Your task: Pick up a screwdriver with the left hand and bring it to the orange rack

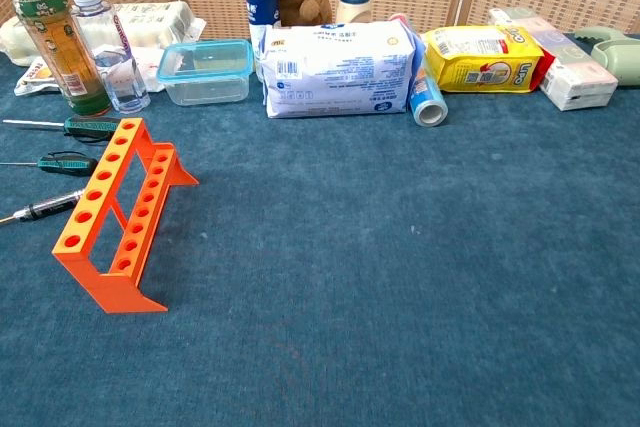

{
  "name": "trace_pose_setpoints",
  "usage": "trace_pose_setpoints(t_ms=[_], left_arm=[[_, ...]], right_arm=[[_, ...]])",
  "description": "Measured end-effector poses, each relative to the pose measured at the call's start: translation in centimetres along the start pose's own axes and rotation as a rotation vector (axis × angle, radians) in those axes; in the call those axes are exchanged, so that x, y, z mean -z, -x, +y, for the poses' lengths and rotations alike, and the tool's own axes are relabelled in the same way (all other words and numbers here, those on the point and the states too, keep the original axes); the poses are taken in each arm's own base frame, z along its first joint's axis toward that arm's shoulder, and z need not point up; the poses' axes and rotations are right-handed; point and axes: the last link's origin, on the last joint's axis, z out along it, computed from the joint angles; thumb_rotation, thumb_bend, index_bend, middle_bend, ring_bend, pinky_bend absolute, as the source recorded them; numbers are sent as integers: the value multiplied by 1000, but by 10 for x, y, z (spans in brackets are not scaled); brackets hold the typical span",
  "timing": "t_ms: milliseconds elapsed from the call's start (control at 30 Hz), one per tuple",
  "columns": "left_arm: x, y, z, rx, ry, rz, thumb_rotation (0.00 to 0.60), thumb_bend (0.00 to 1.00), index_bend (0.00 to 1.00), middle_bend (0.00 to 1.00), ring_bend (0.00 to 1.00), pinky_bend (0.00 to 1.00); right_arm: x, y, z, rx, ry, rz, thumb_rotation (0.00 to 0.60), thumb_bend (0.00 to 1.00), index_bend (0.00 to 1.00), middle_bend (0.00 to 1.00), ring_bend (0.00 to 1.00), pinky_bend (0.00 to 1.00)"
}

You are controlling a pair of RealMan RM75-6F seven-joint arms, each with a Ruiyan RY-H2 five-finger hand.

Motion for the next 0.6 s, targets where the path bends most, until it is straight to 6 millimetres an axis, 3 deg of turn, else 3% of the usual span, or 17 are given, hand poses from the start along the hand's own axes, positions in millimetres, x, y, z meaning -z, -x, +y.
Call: trace_pose_setpoints(t_ms=[333,367,433,500,600], left_arm=[[3,0,-1,0,-3,7,600,212,33,64,73,209],[2,1,-1,1,-1,6,600,210,35,149,134,223],[0,3,-1,2,-1,0,600,203,38,410,331,320],[-2,6,-1,4,-4,-13,600,189,95,710,591,579],[-11,14,0,20,-17,-35,600,174,252,930,860,899]], right_arm=[[2,4,-1,3,-10,-29,600,67,159,140,137,182],[2,4,-2,1,-11,-28,600,67,159,140,137,182],[2,2,-2,-3,-13,-24,600,67,159,140,137,182],[2,2,-2,-5,-10,-21,600,67,159,140,137,182],[1,1,1,-10,3,-25,600,67,159,140,137,182]])
